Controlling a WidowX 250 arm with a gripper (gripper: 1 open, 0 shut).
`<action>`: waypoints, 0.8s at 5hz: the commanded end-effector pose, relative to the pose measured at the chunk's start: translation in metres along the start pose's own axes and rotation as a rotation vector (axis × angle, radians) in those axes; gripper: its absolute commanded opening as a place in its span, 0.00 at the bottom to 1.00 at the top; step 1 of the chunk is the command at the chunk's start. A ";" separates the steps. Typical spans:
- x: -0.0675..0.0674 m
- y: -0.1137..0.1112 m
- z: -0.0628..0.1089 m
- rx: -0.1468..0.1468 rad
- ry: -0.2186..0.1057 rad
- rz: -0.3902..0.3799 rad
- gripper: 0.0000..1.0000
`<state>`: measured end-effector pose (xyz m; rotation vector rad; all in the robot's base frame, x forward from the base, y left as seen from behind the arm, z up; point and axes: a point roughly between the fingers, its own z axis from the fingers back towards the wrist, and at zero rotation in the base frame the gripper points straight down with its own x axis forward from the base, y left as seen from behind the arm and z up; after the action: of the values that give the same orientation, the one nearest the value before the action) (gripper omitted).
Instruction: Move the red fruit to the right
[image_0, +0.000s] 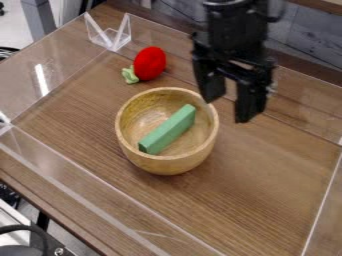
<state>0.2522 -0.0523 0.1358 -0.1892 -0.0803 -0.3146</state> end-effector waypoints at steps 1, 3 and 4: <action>0.003 0.023 0.006 0.022 -0.078 0.051 1.00; 0.017 0.019 0.018 0.055 -0.127 0.174 1.00; 0.034 0.018 0.006 0.060 -0.113 0.124 1.00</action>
<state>0.2819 -0.0443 0.1262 -0.1552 -0.1304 -0.1692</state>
